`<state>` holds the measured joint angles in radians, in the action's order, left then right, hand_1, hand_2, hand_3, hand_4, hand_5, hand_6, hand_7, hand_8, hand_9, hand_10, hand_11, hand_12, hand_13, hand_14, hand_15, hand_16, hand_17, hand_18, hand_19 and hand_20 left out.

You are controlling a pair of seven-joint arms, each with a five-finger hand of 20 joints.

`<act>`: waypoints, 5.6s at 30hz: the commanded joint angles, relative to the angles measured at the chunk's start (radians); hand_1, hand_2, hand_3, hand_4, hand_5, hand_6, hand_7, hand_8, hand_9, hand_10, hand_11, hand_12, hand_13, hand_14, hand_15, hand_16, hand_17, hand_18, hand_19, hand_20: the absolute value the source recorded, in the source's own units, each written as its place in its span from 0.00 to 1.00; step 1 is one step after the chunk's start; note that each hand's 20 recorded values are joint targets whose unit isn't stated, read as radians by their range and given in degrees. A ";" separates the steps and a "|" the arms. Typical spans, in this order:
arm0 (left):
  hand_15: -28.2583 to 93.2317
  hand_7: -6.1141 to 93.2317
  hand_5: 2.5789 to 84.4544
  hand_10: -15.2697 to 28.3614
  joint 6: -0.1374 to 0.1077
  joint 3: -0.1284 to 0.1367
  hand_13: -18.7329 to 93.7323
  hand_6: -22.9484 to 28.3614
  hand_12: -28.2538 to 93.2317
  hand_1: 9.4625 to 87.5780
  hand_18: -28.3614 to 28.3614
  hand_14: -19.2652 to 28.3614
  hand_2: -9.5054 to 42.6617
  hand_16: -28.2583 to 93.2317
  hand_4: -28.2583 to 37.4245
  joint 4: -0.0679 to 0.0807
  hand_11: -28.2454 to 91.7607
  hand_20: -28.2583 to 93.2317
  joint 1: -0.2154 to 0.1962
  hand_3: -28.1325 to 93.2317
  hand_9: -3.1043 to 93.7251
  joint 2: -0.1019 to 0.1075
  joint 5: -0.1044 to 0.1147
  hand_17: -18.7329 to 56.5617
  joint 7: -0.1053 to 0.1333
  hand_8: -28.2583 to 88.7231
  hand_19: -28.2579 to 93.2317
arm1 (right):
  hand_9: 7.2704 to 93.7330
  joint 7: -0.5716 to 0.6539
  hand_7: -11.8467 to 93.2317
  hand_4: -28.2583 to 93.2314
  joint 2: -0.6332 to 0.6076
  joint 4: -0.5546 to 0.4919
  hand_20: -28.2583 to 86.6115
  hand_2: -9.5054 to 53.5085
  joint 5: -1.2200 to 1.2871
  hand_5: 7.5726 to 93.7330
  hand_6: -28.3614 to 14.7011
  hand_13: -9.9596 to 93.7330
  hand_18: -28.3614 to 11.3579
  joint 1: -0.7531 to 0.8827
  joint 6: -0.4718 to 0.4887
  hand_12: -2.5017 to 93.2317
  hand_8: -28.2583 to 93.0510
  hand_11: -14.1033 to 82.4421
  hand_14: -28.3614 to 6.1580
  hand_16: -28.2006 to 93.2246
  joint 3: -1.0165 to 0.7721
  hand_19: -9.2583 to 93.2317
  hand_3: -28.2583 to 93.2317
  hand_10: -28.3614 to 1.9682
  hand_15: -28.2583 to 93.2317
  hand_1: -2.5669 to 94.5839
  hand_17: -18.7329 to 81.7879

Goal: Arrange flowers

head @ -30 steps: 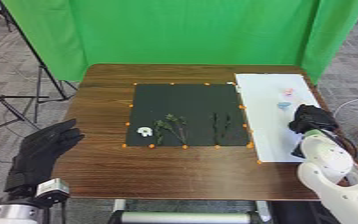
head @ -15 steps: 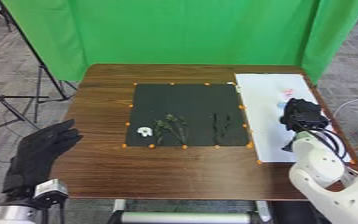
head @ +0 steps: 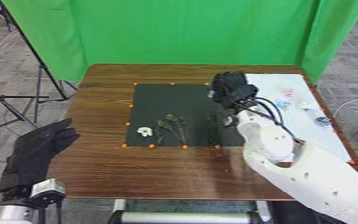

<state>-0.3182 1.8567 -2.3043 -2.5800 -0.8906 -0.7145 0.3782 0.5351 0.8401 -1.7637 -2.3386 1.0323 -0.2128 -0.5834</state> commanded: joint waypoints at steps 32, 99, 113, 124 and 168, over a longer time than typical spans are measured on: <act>0.73 0.22 0.55 0.87 0.071 -0.081 0.42 0.73 0.33 0.23 0.88 1.00 0.26 0.14 0.22 0.073 0.56 0.36 0.179 0.91 0.46 0.020 -0.010 0.12 -0.044 0.17 0.69 | 0.94 -0.010 0.38 0.00 0.569 0.318 0.41 0.00 -0.119 0.81 0.68 0.77 0.24 0.080 0.159 0.41 0.24 0.31 0.71 0.50 -0.090 0.87 0.85 0.71 0.76 0.56 0.43; 0.73 0.22 0.55 0.87 -0.068 -0.029 0.42 0.73 0.33 0.23 0.88 1.00 0.26 0.14 0.22 0.026 0.56 0.36 -0.018 0.91 0.46 0.104 0.095 0.12 0.110 0.17 0.69 | 0.65 -0.040 0.34 0.00 0.381 0.023 0.47 0.00 0.052 0.62 0.56 0.63 0.11 -0.062 0.192 0.22 0.11 0.48 0.49 0.40 0.040 0.83 0.91 0.45 0.84 0.40 0.36; 0.73 0.22 0.55 0.87 -0.049 -0.021 0.42 0.73 0.33 0.23 0.88 1.00 0.26 0.14 0.22 -0.001 0.56 0.36 -0.045 0.91 0.46 0.027 0.041 0.12 0.055 0.17 0.69 | 0.60 0.013 0.30 0.00 -0.051 -0.225 0.46 0.00 0.147 0.58 0.52 0.61 0.12 0.293 0.239 0.20 0.13 0.42 0.43 0.38 -0.387 0.84 0.90 0.40 0.83 0.37 0.37; 0.73 0.22 0.55 0.87 -0.027 -0.046 0.42 0.73 0.33 0.23 0.88 1.00 0.26 0.14 0.22 -0.003 0.56 0.36 -0.011 0.91 0.46 -0.004 0.013 0.12 0.011 0.17 0.69 | 0.57 0.099 0.29 0.00 -0.154 -0.147 0.46 0.00 0.144 0.56 0.51 0.66 0.15 0.556 0.282 0.19 0.13 0.36 0.50 0.37 -0.683 0.86 0.91 0.40 0.84 0.37 0.40; 0.73 0.22 0.55 0.87 -0.020 -0.081 0.42 0.73 0.33 0.23 0.88 1.00 0.26 0.14 0.22 0.016 0.56 0.36 0.010 0.91 0.46 -0.006 0.013 0.12 0.029 0.17 0.69 | 0.52 0.255 0.28 0.00 -0.131 0.073 0.40 0.00 0.076 0.52 0.51 0.68 0.15 0.562 0.337 0.19 0.13 0.32 0.51 0.36 -0.780 0.90 0.91 0.37 0.87 0.38 0.42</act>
<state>-0.3512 1.7767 -2.2904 -2.5658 -0.8835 -0.6947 0.4169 0.7833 0.6995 -1.7087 -2.2452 1.6206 0.1212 -1.3861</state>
